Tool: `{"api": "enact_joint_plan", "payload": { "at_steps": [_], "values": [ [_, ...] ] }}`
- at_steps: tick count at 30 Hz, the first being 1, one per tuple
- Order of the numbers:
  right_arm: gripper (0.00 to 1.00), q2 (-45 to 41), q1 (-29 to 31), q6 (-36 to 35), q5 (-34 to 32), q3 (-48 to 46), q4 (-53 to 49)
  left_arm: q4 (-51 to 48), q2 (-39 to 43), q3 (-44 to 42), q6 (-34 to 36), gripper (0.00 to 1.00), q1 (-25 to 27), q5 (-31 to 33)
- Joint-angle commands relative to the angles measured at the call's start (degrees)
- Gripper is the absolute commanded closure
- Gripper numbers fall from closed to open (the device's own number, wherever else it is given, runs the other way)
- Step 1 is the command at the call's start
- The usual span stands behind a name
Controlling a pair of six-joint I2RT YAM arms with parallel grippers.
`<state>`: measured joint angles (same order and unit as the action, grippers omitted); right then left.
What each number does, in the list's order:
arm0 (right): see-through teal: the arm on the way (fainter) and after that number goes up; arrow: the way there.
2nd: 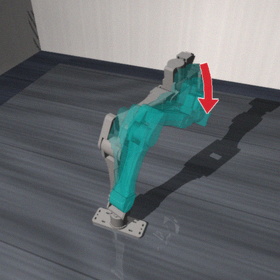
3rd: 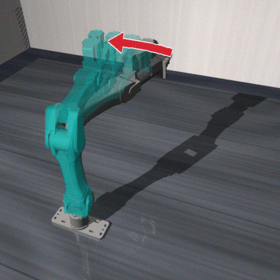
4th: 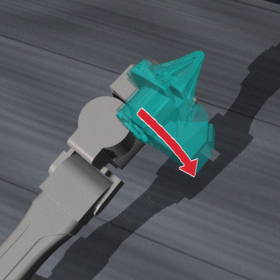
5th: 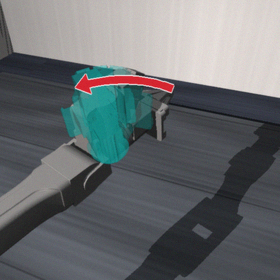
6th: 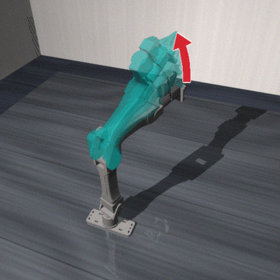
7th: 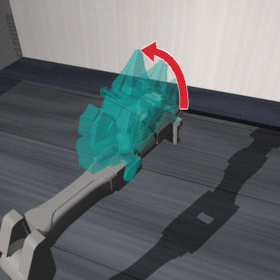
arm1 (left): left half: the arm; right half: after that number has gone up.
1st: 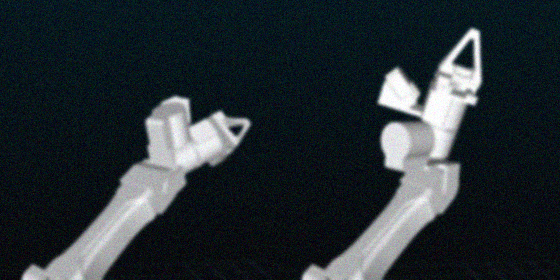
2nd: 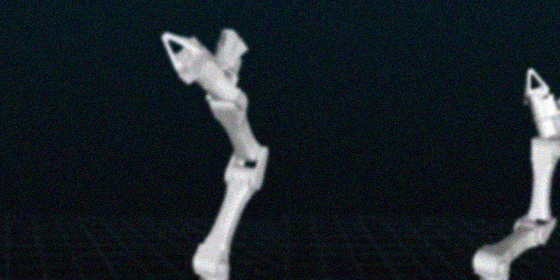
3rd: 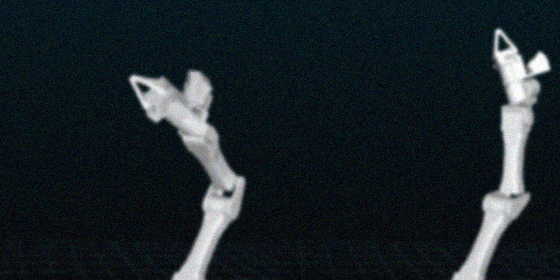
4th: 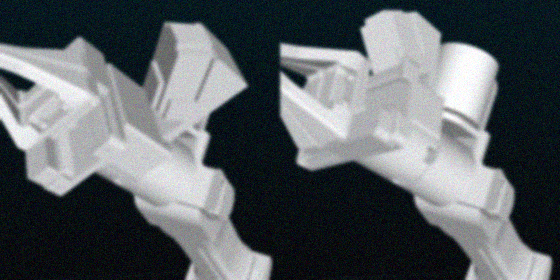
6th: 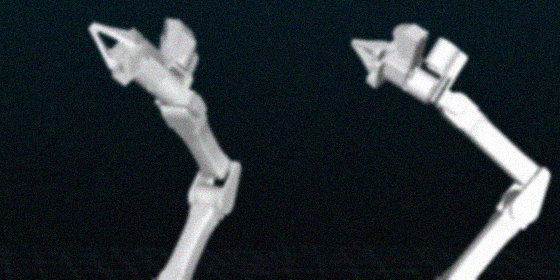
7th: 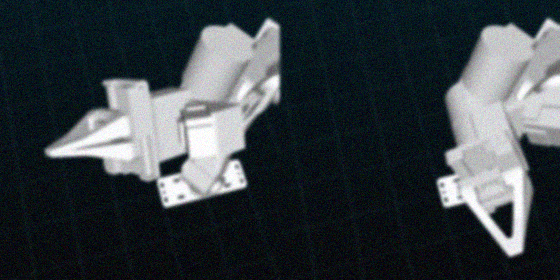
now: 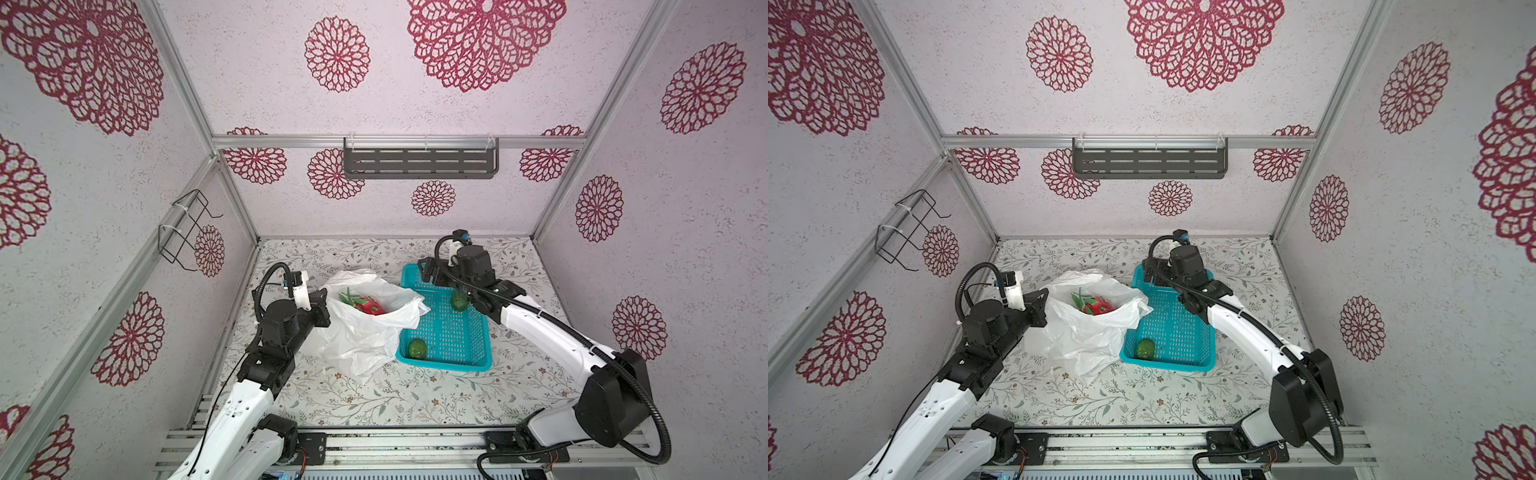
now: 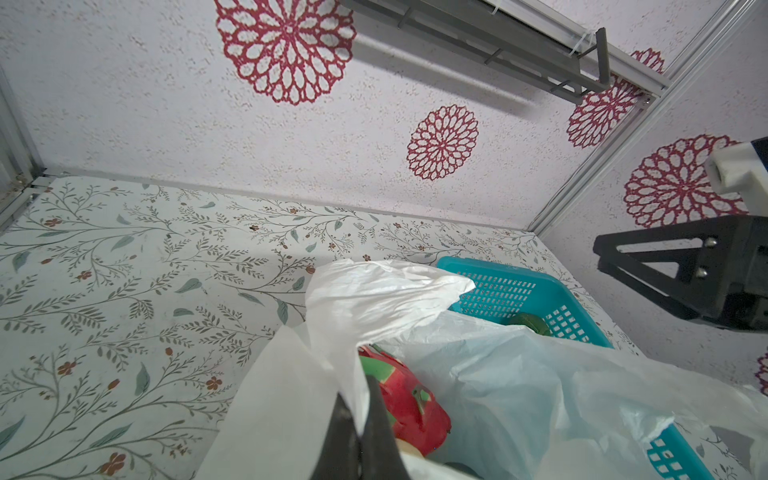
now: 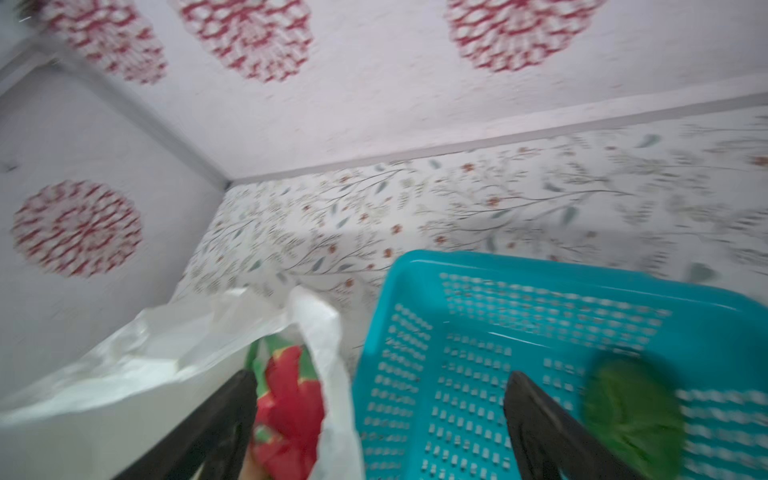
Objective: Place the fruits into the plastic bag
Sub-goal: 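Move the right gripper into the basket and grasp the dark green fruit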
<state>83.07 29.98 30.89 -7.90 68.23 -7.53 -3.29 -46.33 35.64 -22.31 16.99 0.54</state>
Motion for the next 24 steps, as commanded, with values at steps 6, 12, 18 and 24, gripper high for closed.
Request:
{"api": "enact_joint_plan", "payload": {
  "at_steps": [6, 12, 18, 24],
  "values": [
    [0.06, 12.8, -4.0, 1.2, -12.4, 8.7, -21.3, 1.6, -0.7, 0.9, 0.9, 1.00, 0.3, -0.3],
    [0.08, 22.9, -4.2, -2.9, -11.5, 15.6, -26.1, 1.3, 0.6, 0.7, 0.8, 1.00, 0.3, 0.5],
    [0.09, 28.2, -4.2, -3.2, -12.4, 18.2, -29.6, 0.6, 2.5, -0.2, 0.7, 1.00, 0.3, 1.7],
    [0.11, 29.6, -4.2, -3.3, -11.6, 17.0, -28.6, 0.3, 2.4, -0.2, 0.7, 1.00, 0.3, 1.9]
  ]
}}
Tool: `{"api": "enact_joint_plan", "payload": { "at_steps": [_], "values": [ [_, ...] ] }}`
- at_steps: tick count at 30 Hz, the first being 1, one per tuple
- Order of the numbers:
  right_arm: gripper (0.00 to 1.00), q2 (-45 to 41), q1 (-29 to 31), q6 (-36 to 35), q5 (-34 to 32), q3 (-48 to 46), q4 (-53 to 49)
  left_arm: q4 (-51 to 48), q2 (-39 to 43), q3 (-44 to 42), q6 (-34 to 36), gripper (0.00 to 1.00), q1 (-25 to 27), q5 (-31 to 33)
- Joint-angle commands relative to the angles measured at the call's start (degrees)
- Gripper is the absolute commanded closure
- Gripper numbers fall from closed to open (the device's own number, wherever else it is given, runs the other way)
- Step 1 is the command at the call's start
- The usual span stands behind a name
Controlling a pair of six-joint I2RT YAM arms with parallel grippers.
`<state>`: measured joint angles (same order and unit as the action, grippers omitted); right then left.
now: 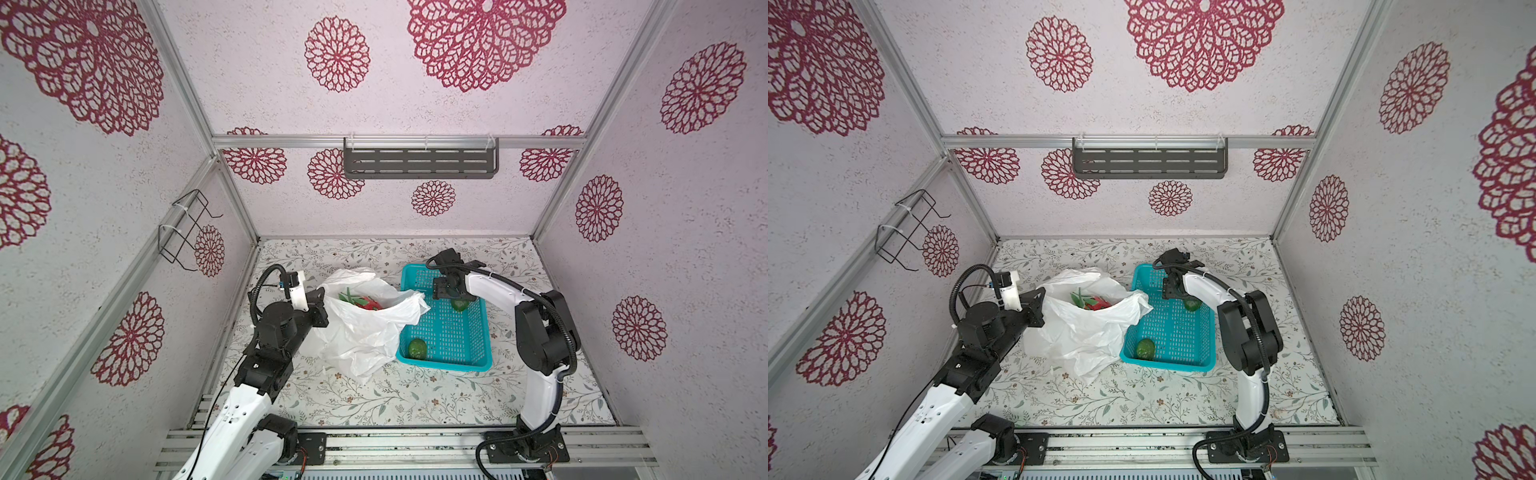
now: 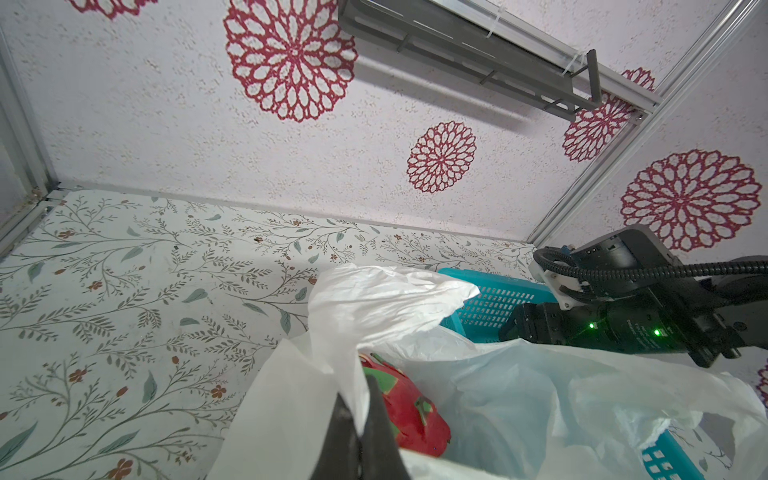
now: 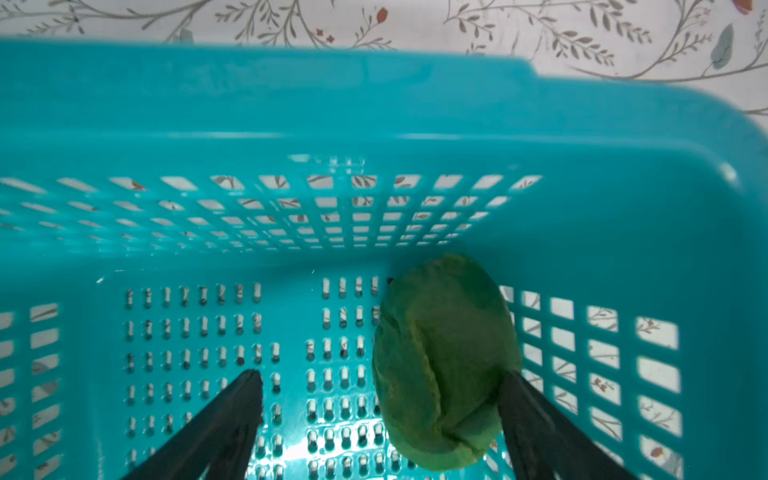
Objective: Place the fruits into the plastic bag
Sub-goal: 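Move the right gripper into the basket and grasp the dark green fruit, then carry the dark green fruit into the bag and release it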
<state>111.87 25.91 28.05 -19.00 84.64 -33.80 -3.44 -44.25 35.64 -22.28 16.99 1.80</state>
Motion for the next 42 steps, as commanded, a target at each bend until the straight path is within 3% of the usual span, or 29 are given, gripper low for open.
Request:
{"api": "enact_joint_plan", "payload": {
  "at_steps": [1, 14, 20, 23, 29, 32, 37, 42],
  "values": [
    [0.11, 1.0, -0.1, -0.6, -0.5, 0.2, -1.9, 0.5, 0.2, 0.0, 0.7, 1.00, 0.3, 0.6],
    [0.12, 6.3, -0.1, -2.3, -2.6, 2.4, -2.3, -1.0, 0.4, 1.0, 1.6, 1.00, 0.3, 0.6],
    [0.19, 6.1, -0.1, -2.4, -0.8, 1.6, -1.5, -0.6, 0.3, 0.8, 1.3, 1.00, 0.3, 1.0],
    [0.30, 4.9, -0.1, -2.6, -0.4, 0.4, 0.1, 0.1, 0.1, 0.3, 0.6, 1.00, 0.3, 0.9],
    [0.68, -2.8, 0.1, -3.2, 1.8, -2.9, 6.4, 0.6, -0.1, 0.1, 0.2, 1.00, 0.3, 0.7],
    [0.73, -10.1, 0.2, -4.1, 7.6, -6.0, 14.3, 0.8, -0.2, 0.0, 0.3, 1.00, 0.3, 0.6],
    [0.71, -18.3, 1.8, -6.6, 27.8, -9.1, 30.8, 0.8, -1.0, 0.6, 0.5, 1.00, 0.4, 0.0],
    [0.66, -16.2, 6.4, -10.4, 43.0, -3.7, 31.5, 0.9, -1.5, 1.0, 0.6, 1.00, 0.4, -0.4]
  ]
}}
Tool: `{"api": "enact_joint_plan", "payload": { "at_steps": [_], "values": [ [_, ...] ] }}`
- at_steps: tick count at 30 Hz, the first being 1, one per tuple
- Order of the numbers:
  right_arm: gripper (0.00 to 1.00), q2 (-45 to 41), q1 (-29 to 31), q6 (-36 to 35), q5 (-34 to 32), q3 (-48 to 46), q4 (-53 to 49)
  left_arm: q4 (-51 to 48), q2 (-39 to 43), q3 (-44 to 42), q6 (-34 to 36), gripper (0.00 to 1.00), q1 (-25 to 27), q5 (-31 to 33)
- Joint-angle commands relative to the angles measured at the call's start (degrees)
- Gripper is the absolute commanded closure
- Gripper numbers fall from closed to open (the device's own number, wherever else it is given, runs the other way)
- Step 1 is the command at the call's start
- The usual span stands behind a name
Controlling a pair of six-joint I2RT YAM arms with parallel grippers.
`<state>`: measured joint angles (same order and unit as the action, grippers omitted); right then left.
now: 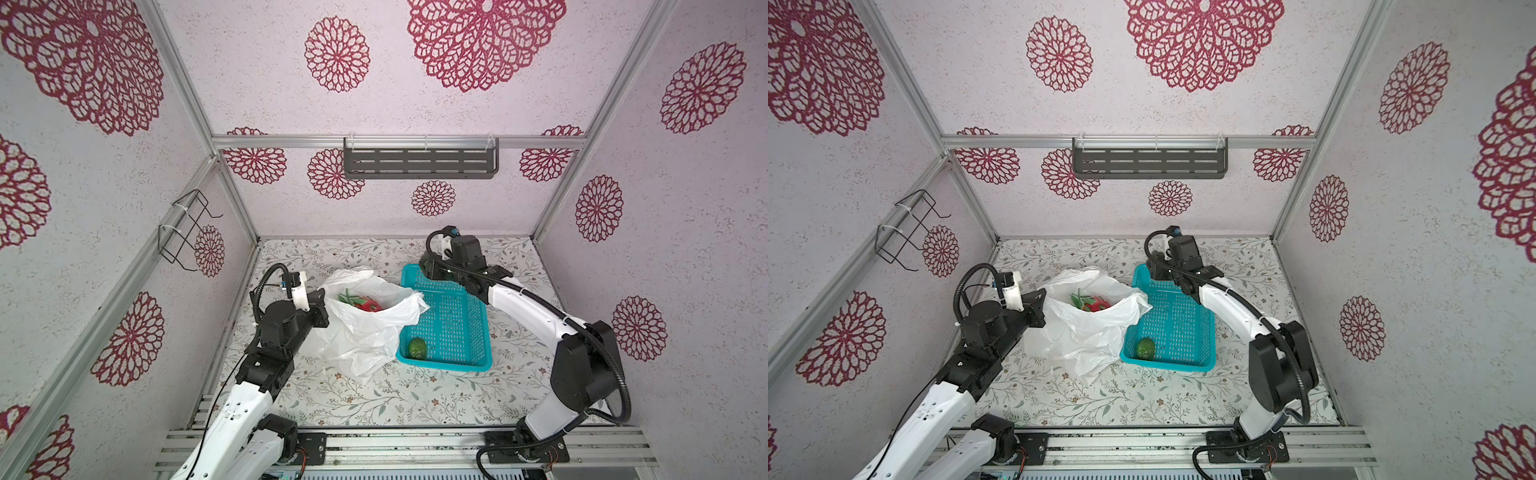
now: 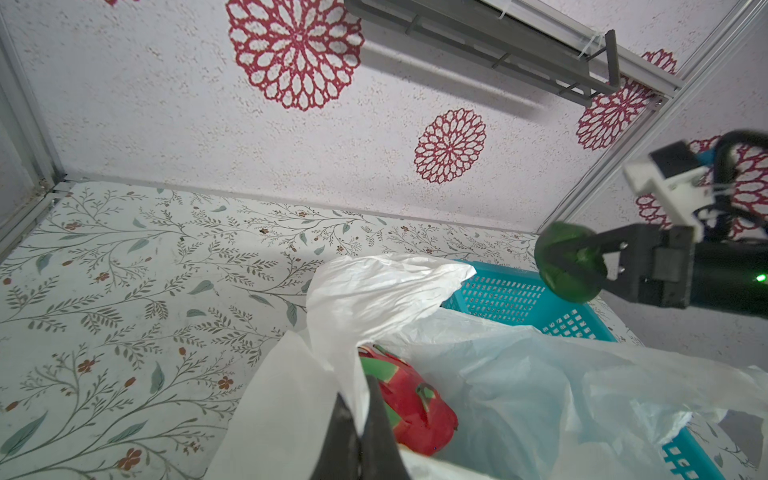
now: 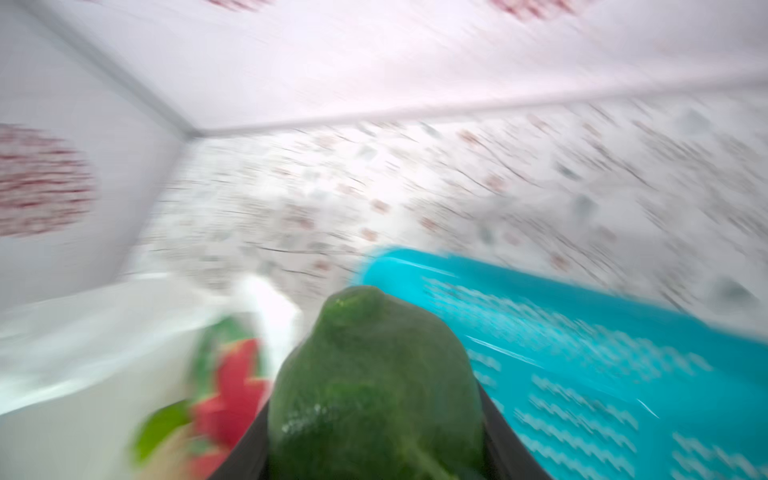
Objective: Place the fruits into the plastic bag
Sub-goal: 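Carry the dark green fruit into the bag and release it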
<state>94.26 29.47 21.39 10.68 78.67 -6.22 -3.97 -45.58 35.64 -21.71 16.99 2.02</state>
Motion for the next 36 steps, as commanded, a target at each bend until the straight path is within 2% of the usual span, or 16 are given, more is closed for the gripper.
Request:
{"api": "enact_joint_plan", "payload": {
  "at_steps": [1, 6, 11, 13, 14, 15, 19, 28, 32, 36],
  "values": [
    [0.65, 2.6, 4.2, -5.0, 16.1, 3.6, 2.7, 1.5, -0.2, 1.0, 0.1, 1.00, 0.4, -0.7],
    [0.63, 8.8, 10.6, -9.4, 25.0, 9.8, -6.1, 1.6, -0.1, 1.1, 0.1, 1.00, 0.5, -0.7],
    [0.63, 10.9, 15.0, -8.6, 33.5, 10.1, -6.8, 1.4, 0.6, 0.6, 0.0, 1.00, 0.5, -0.6],
    [0.51, 10.8, 15.7, -7.7, 34.8, 9.8, -6.2, 1.2, 0.8, 0.5, -0.1, 1.00, 0.5, -0.5],
    [0.36, 10.5, 15.9, -6.9, 34.5, 9.3, -5.4, 1.2, 0.9, 0.4, 0.0, 1.00, 0.5, -0.5],
    [0.28, 10.0, 15.9, -6.1, 34.0, 8.6, -4.4, 1.1, 1.0, 0.4, 0.0, 1.00, 0.5, -0.5],
    [0.19, 7.4, 15.0, -5.1, 25.9, 6.6, -2.0, 0.5, 1.4, 0.9, 0.3, 1.00, 0.5, -0.5],
    [0.17, -4.4, 6.9, 4.7, 13.5, -4.5, 16.1, -0.9, 3.5, 1.3, 1.1, 1.00, 0.6, 1.6],
    [0.14, -11.8, 1.8, 8.5, 2.2, -12.2, 20.4, -0.8, 3.6, 0.7, 0.7, 1.00, 0.5, 2.8],
    [0.12, -17.2, -2.1, 12.1, -11.5, -17.8, 14.7, 0.0, 3.3, 0.2, 0.2, 1.00, 0.6, 2.8]
  ]
}}
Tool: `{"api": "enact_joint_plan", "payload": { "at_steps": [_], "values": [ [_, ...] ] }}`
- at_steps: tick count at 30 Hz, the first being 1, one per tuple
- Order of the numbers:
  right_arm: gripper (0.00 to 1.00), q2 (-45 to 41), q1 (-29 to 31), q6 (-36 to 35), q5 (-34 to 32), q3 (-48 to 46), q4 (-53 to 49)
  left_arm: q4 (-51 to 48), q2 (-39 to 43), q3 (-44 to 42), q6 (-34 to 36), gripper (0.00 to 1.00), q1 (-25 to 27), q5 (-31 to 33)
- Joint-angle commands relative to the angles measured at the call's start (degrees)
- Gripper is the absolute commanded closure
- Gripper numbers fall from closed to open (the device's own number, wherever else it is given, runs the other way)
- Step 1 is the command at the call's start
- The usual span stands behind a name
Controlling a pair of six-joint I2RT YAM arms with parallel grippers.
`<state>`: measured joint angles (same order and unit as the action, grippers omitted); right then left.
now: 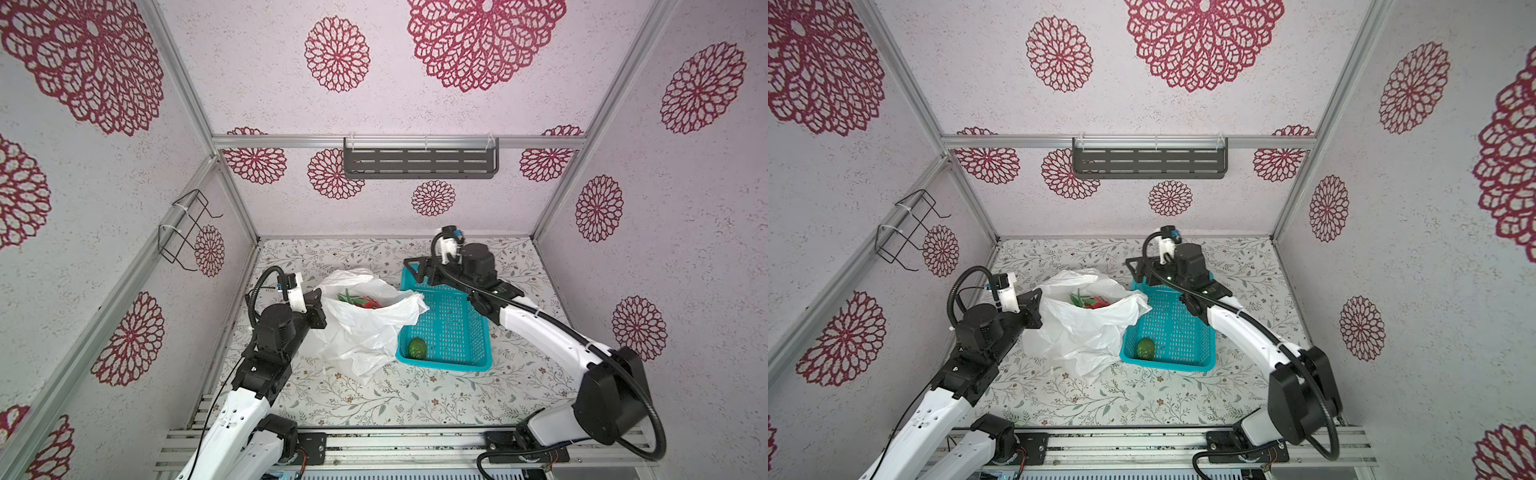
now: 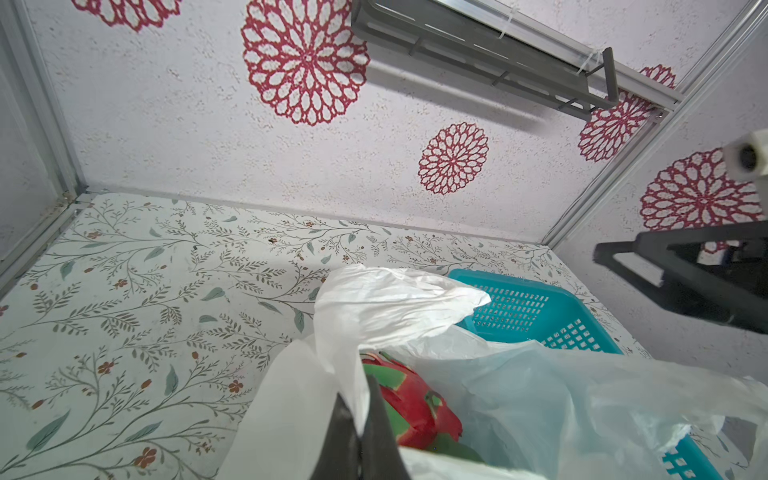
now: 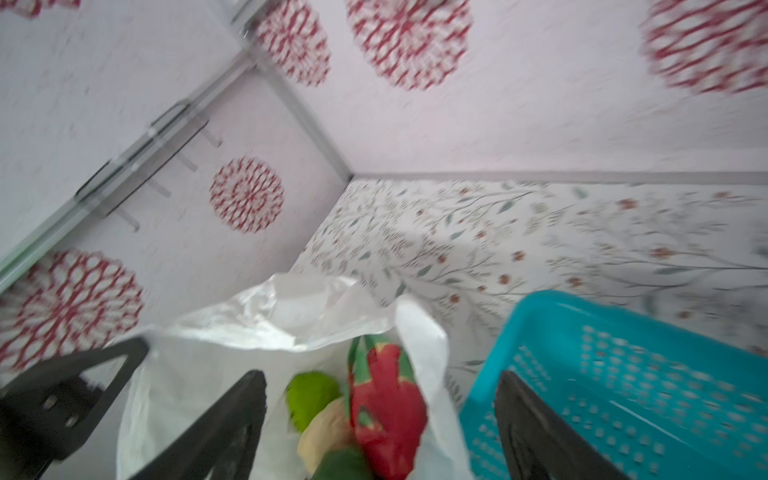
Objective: Place the fruits into the plastic bag
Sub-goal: 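Move the right gripper into the basket and grasp the last green fruit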
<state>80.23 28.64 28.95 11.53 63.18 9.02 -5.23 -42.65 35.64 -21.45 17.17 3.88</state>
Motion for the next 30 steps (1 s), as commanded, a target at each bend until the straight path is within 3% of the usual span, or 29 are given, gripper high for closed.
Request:
{"api": "enact_joint_plan", "payload": {
  "at_steps": [1, 4, 9, 14, 17, 27, 30],
  "values": [
    [0.11, -3.8, -1.9, 5.2, -14.3, -3.1, -2.9, 1.4, 0.3, 0.2, 0.0, 1.00, 0.4, 1.0],
    [0.13, -3.7, -2.7, 4.4, -14.7, -3.6, -12.0, 2.2, -0.5, 0.3, 0.2, 1.00, 0.4, 1.2],
    [0.18, -1.1, -1.3, 2.0, -3.9, -7.3, -21.6, 4.0, -2.3, 0.2, 0.1, 1.00, 0.4, 0.9],
    [0.18, -0.6, 6.4, -3.1, 7.1, -13.7, -19.6, 5.3, -3.6, 0.0, -0.2, 1.00, 0.4, 1.1],
    [0.18, 2.0, 9.8, -2.8, 10.6, -14.1, -19.1, 6.0, -3.9, -0.5, -0.5, 1.00, 0.4, 1.0],
    [0.23, 10.3, 12.3, -3.1, 5.7, -12.7, -22.7, 5.7, -3.5, -0.7, -0.2, 1.00, 0.4, 1.0],
    [0.31, 11.3, 12.3, -3.4, 4.3, -12.7, -23.4, 5.5, -2.9, -1.0, 0.1, 1.00, 0.4, 1.3]
  ]
}}
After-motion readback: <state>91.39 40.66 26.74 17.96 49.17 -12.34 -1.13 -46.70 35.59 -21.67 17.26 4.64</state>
